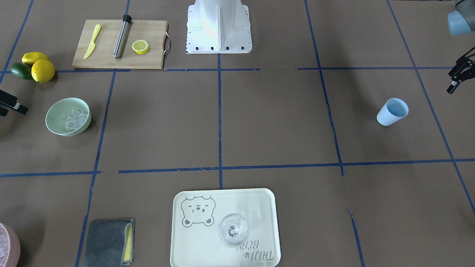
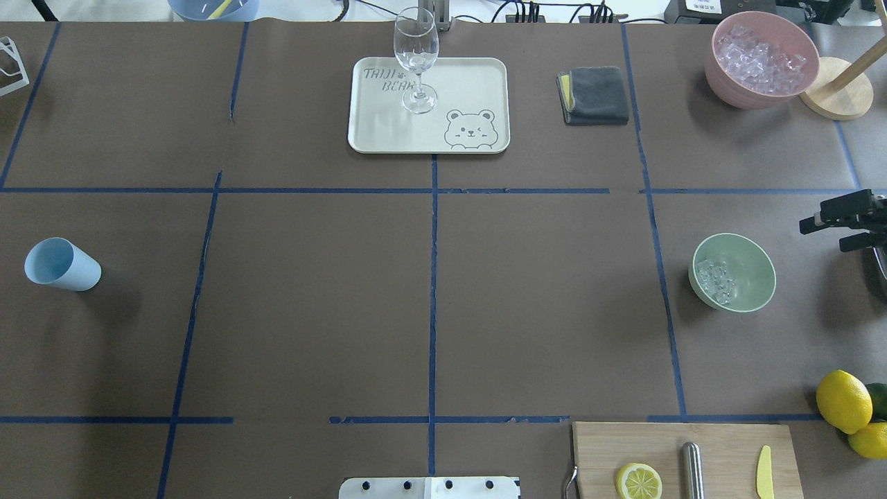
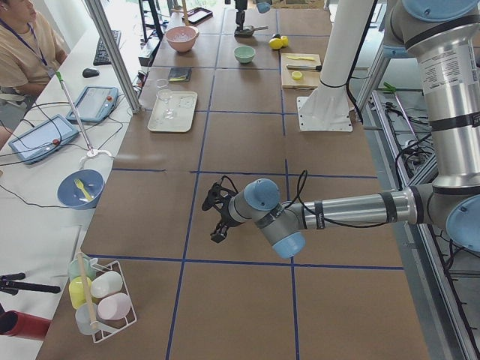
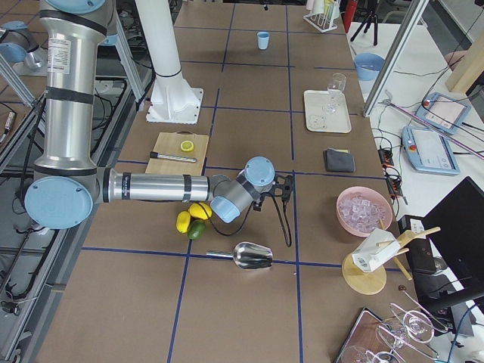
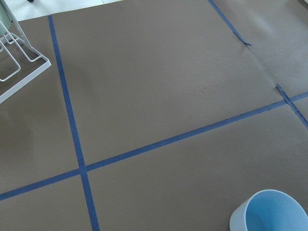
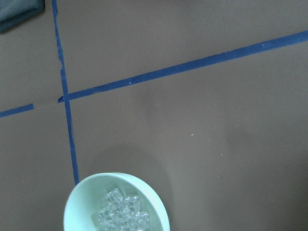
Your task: Pour ice into bowl
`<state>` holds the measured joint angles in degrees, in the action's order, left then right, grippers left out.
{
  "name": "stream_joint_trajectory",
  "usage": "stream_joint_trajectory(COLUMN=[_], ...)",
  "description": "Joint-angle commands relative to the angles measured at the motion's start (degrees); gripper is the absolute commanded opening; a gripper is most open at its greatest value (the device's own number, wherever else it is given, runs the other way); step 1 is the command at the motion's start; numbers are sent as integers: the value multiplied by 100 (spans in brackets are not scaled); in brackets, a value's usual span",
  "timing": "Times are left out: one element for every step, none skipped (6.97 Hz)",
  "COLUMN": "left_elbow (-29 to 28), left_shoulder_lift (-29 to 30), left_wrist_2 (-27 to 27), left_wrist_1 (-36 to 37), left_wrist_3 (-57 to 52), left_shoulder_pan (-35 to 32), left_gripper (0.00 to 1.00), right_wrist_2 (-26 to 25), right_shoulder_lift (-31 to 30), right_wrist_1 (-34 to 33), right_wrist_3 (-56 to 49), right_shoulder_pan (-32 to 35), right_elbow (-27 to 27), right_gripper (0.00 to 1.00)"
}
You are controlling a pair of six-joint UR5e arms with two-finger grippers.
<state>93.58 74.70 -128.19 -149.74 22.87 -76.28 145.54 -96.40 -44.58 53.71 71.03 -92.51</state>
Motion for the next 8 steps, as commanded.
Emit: stream_joint_trajectory(left_elbow=[20,29,20,3,-6,107,117,100], left_shoulder_lift=[297,630,990,1333,1475,1364,1302,1197], left_wrist_2=[-13,-66,-83,-336,-687,-786,-787,-761], left_wrist_1=[1352,2160,3212,4258,5182,5322,5349,5297], left_wrist_3=[-1216,-1667,-2115,-2615,-2942,-2989,-2937,-2963], left_shoulder_pan=[-218,-534,-841,-1114,-1230,-1309,-1293,-1310], left_gripper=[100,100,100,100,100,100,100,100], right_wrist_2=[-226,-437,-526,-605,-728,-755,-1086,-1272], right_shoulder_lift=[16,112,278,411,464,465,465,447], right_wrist_1=[-934,-1383,-2135,-2796,-3376,-3922,-4615,-5213], right_wrist_3=[-1391,-1999,-2832,-3580,-4274,-4490,-4692,-5095], right_shoulder_pan=[445,578,849,1139,1333,1387,1353,1483], right_elbow=[-39,-39,-57,-74,-100,-396,-878,-1170], right_gripper=[100,100,100,100,100,100,100,100])
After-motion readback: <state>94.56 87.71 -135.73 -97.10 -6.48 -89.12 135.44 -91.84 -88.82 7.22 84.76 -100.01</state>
